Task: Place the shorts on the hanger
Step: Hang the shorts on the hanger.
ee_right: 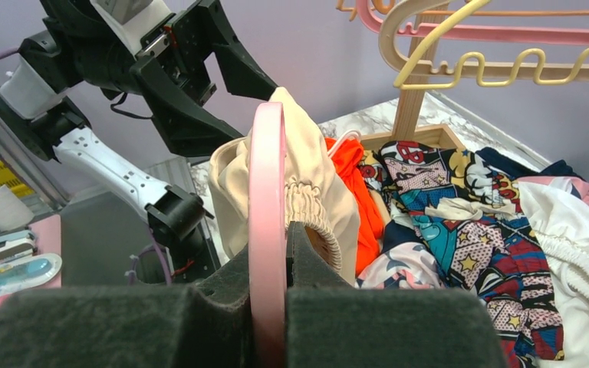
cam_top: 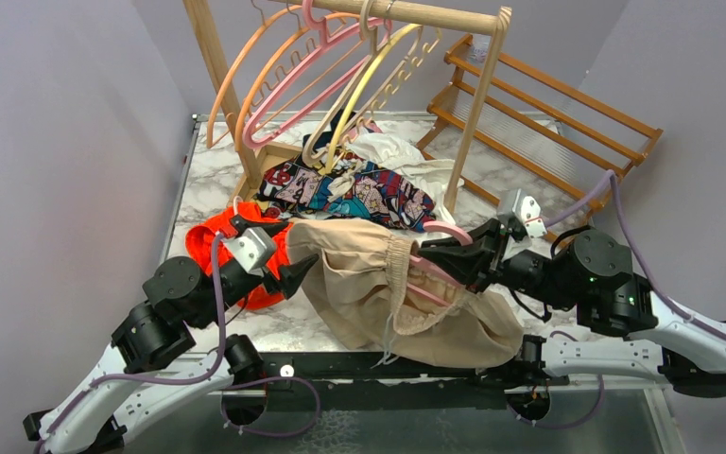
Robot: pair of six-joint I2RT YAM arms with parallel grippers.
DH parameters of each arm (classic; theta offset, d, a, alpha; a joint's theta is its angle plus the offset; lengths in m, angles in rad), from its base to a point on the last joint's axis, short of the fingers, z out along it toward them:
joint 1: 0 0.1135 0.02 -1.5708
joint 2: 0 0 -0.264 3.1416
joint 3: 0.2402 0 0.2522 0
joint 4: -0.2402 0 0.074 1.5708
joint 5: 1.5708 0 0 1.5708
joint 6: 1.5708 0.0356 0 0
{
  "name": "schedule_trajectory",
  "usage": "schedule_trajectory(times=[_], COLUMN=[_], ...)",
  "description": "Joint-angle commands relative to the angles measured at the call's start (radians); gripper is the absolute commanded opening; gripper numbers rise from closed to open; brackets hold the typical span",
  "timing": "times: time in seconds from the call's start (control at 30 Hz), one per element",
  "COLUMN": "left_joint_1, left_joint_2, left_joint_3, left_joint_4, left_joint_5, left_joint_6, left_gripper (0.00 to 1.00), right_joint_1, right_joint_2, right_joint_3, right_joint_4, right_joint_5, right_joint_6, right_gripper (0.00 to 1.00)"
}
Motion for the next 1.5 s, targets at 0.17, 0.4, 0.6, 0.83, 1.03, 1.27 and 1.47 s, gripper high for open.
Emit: schedule_trajectory(times=[0.17, 0.4, 0.6, 0.83, 1.03, 1.27, 1.47], left_joint_1=[-0.003, -0.002, -0.001, -0.002, -0.002, -0.002, -0.002], left_joint_2=[-0.037, -0.010, -0.004, -0.008, 0.055, 0.099, 0.149], left_joint_3=[-0.043, -0.069, -0.018, 0.113, 0.213, 0.174, 0.160], left_joint_4=[0.003, 0.012, 0.026, 0.024, -0.002, -0.024, -0.065], left_joint_5=[-0.075, -0.089, -0.103, -0.112, -0.144, -0.096, -0.033], left_joint_6=[0.036, 0.069, 0.093, 0.123, 0.210, 0.195, 0.165], left_gripper=[0.75, 0.50, 0.00, 0.00, 0.00, 0.00, 0.17], right_joint_1=[0.006, 0.006, 0.005, 0.005, 0.006, 0.005, 0.005], right_joint_2=[-0.031, -0.033, -0.031, 0.032, 0.059, 0.040, -0.014], right_joint_3=[0.038, 0.046, 0.054, 0.095, 0.109, 0.110, 0.068], right_joint_4=[0.038, 0.035, 0.005, -0.087, -0.075, -0.048, 0.032], right_joint_5=[-0.051, -0.068, -0.055, -0.120, -0.163, -0.199, -0.169], right_joint_6=[0.027, 0.038, 0.030, 0.003, -0.003, 0.018, 0.044], right_gripper=[0.01, 0.01, 0.01, 0.01, 0.01, 0.01, 0.01])
